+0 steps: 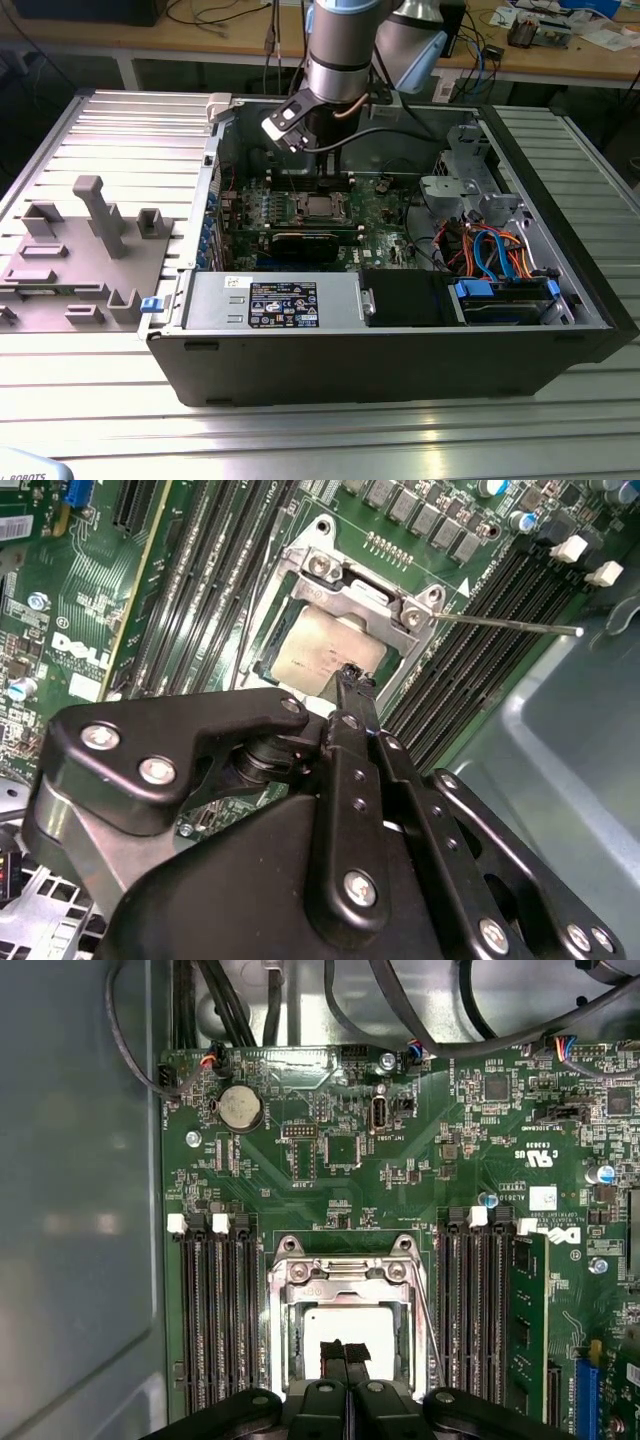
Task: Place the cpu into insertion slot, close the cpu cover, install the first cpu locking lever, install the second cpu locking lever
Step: 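Close the cpu cover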
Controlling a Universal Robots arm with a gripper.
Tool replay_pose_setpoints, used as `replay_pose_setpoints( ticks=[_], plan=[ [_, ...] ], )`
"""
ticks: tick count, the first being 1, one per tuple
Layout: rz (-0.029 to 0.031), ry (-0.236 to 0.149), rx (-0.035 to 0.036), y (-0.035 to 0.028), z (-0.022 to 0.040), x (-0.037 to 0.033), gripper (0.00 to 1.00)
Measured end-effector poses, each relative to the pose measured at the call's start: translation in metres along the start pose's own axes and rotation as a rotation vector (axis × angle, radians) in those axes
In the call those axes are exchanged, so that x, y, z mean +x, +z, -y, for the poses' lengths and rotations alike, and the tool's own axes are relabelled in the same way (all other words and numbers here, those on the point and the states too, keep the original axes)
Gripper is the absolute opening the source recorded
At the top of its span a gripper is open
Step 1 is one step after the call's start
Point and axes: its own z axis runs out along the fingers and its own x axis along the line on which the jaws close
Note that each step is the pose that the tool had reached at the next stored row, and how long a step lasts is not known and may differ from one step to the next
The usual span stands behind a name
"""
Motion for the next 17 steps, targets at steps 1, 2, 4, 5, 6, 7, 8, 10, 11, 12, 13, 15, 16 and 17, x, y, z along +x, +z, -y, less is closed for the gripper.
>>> replay_pose_setpoints(
  ticks=[1,2,4,5,6,7,8,10,11,12,13,15,16,17],
  plan=[
    [0.0,0.0,0.0,0.0006,0.0008,0.0,0.11],
    [-0.0001,0.0,0.0,0.0011,0.0014,0.0,0.11],
    [0.0,0.0,0.0,0.0021,0.0027,-0.0001,0.11],
    [-0.0001,0.0,0.0,0.0025,0.0032,-0.0001,0.11],
    [-0.0001,0.0,-0.0001,0.0029,0.0035,-0.0001,0.11],
    [0.0,0.0,0.0,0.0038,0.0046,-0.0001,0.11],
    [0.0,0.0,0.0,0.0043,0.0052,-0.0001,0.11],
    [0.0,0.0,0.0,0.0051,0.006,-0.0002,0.11],
    [-0.0001,0.0,0.0,0.0055,0.0065,-0.0002,0.11],
    [0.0,0.0,0.0,0.0068,0.0077,-0.0002,0.11],
    [-0.0001,0.0,0.0,0.0078,0.0083,-0.0002,0.11],
    [0.0,0.0,0.0,0.0086,0.009,-0.0003,0.11],
    [-0.0001,0.0,0.0,0.0091,0.0095,-0.0003,0.11],
    [0.0,0.0,0.0,0.0095,0.0098,-0.0003,0.11]
  ],
)
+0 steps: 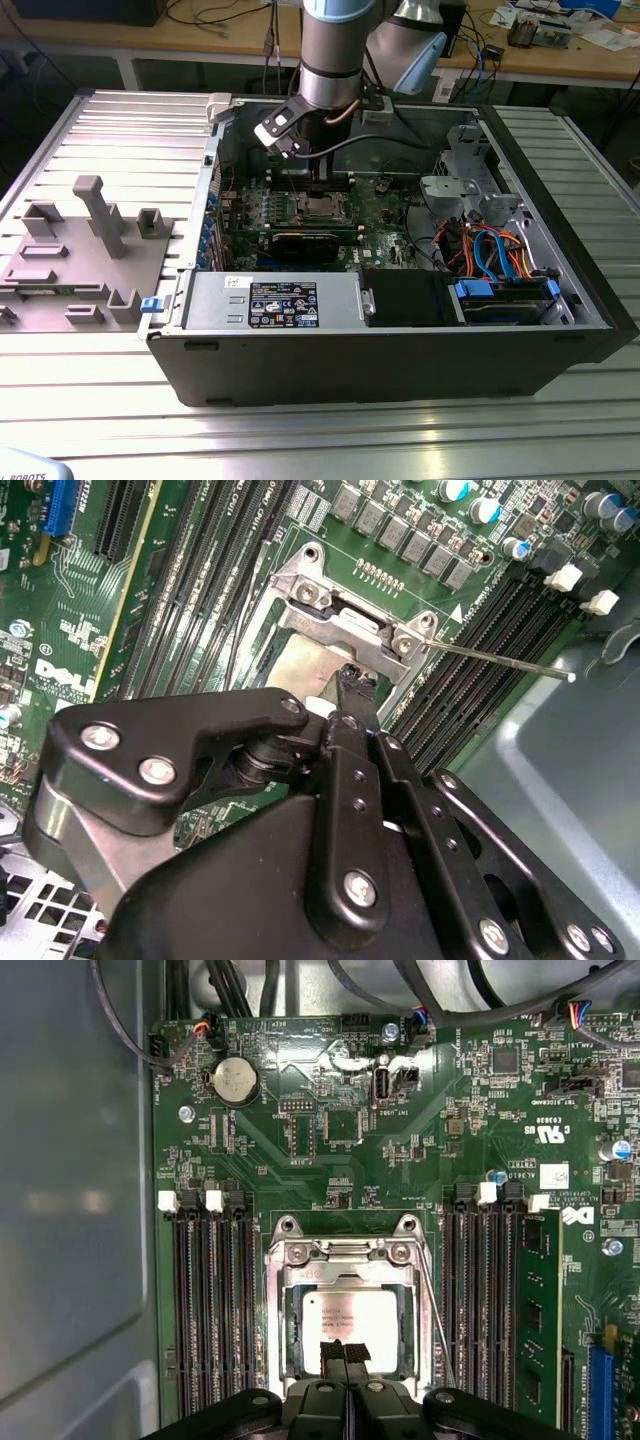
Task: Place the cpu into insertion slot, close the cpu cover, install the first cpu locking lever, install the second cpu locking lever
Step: 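Close the cpu cover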
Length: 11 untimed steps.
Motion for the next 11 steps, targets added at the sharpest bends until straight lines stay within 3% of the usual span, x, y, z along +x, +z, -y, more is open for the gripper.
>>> replay_pose_setpoints(
  ticks=[11],
  plan=[
    [0.0001,0.0,0.0001,0.0044,0.0063,-0.0002,0.11]
  ],
)
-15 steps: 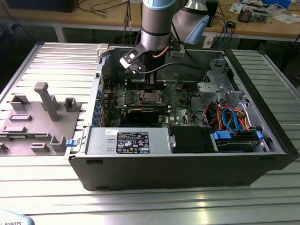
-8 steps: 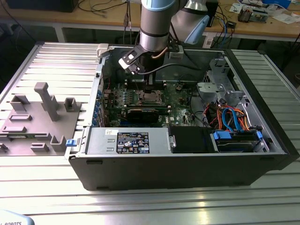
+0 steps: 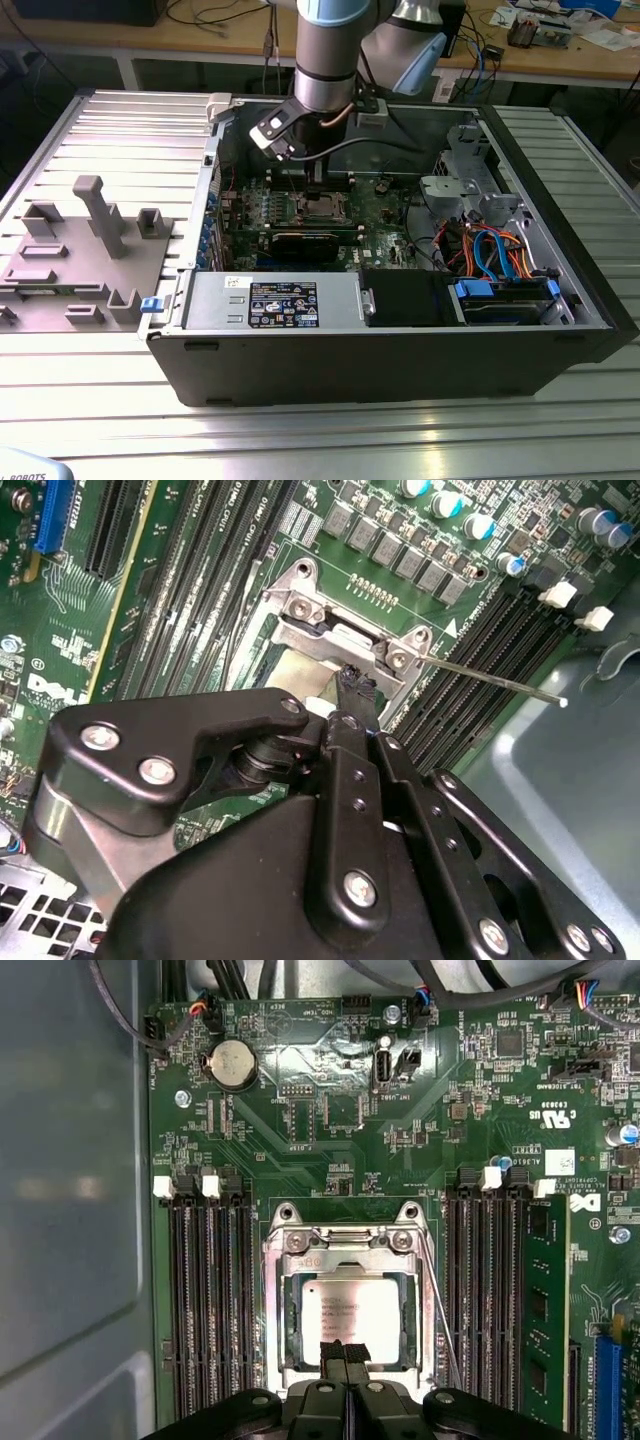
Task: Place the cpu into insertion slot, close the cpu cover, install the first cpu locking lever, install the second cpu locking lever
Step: 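Close the cpu cover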
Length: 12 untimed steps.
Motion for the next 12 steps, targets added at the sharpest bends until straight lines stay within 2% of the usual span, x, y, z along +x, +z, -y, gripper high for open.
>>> replay_pose_setpoints(
  ticks=[12],
  plan=[
    [0.0,0.0,0.0,0.0049,0.0061,-0.0002,0.11]
  ],
)
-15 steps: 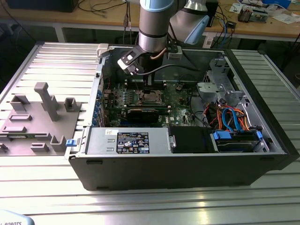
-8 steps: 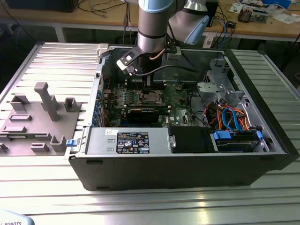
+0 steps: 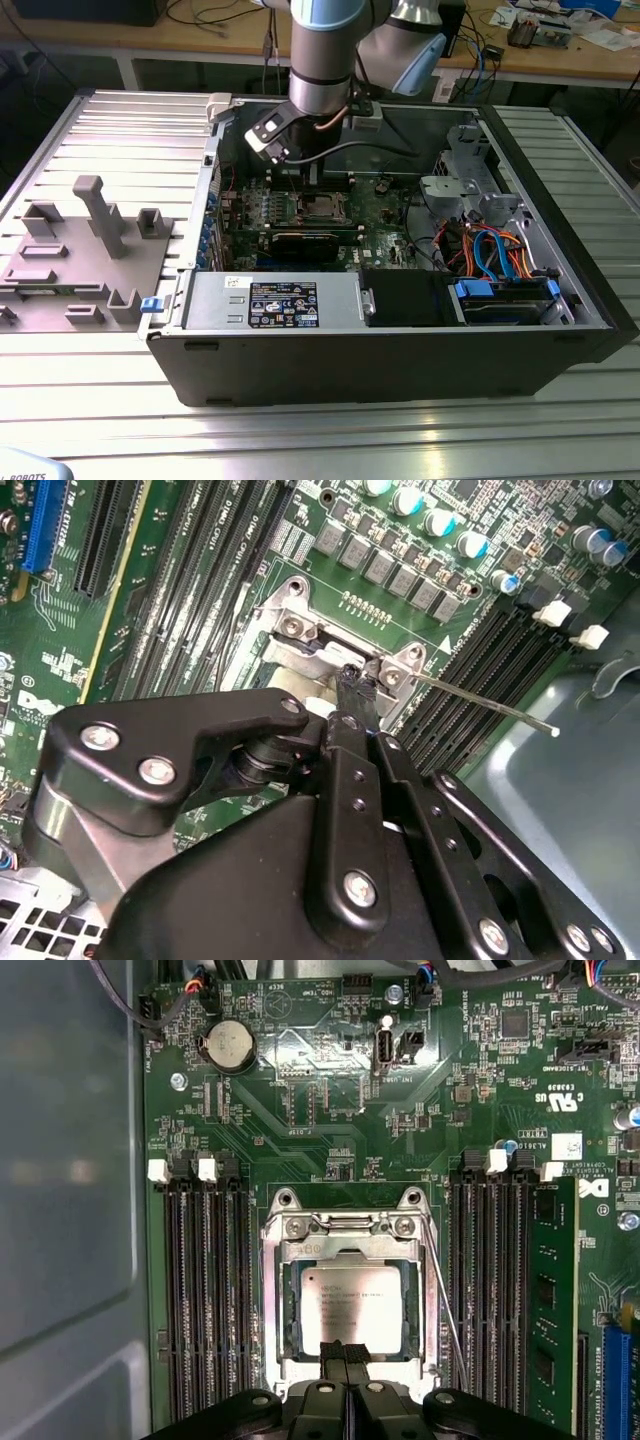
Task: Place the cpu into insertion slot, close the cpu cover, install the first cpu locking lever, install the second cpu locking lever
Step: 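Close the cpu cover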
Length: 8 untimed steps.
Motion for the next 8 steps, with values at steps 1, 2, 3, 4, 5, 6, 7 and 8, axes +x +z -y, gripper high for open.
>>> replay_pose_setpoints(
  ticks=[1,2,3,4,5,6,7,8],
  plan=[
    [-0.0001,0.0,0.0,0.0003,0.0004,0.0,0.11],
    [0.0,0.0,0.0,0.0005,0.0008,0.0,0.11],
    [-0.0001,0.0,0.0,0.001,0.0015,0.0,0.11],
    [0.0,0.0,0.0,0.0015,0.0021,-0.0001,0.11],
    [0.0,0.0,0.0,0.002,0.0026,-0.0001,0.11],
    [0.0,0.0,0.0,0.0025,0.0029,-0.0001,0.11],
    [0.0,0.0,0.0,0.0028,0.0032,-0.0001,0.11],
    [0.0,0.0,0.0,0.0032,0.0035,-0.0001,0.11]
  ],
)
